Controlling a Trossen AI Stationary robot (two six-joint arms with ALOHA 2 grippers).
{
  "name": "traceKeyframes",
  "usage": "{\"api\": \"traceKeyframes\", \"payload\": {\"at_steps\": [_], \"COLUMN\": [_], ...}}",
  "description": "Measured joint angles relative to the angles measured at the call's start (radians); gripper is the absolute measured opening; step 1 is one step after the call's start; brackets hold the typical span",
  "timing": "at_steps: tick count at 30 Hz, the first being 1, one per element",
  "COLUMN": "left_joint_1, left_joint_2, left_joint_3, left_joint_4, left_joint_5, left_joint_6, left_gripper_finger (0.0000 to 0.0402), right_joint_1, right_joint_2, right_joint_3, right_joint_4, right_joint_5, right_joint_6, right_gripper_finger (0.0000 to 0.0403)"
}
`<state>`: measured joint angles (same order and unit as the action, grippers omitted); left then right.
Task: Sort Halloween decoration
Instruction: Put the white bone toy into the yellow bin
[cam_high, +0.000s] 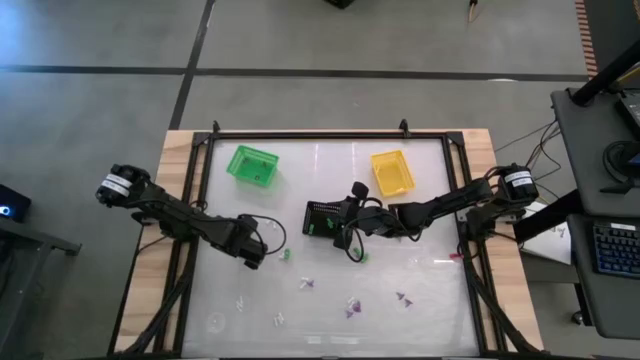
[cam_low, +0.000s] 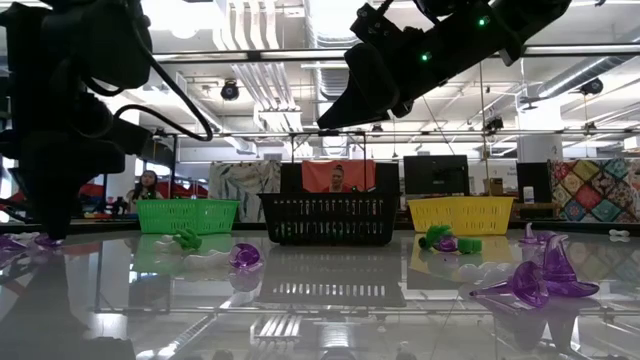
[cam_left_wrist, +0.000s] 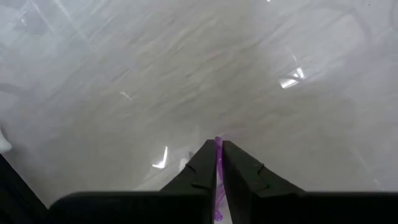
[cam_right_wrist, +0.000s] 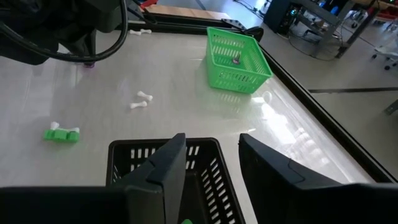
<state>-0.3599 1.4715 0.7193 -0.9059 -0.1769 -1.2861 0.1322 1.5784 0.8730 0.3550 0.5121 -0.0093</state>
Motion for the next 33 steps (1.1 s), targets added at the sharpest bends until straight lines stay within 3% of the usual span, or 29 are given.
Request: {"api": "traceKeyframes", "payload": {"at_steps": [13, 33], "left_joint_1": [-0.01, -0.011], "left_joint_2": [-0.039, -0.035], "left_joint_3": [0.108, 0.055], "left_joint_4": [0.023, -0.01], "left_joint_5": [-0.149, -0.062], "left_joint_6": [0.164, 0.112], "left_gripper_finger": [0.0, 0.0], "right_joint_1": [0.0, 0.0], "right_joint_2": [0.0, 0.0], "right_joint_3": [0.0, 0.0], "right_joint_4": [-0.001, -0.012], "right_joint_5": [0.0, -0.026], "right_joint_6": [-0.001, 0.014], "right_gripper_finger": [0.0138, 0.0131]}}
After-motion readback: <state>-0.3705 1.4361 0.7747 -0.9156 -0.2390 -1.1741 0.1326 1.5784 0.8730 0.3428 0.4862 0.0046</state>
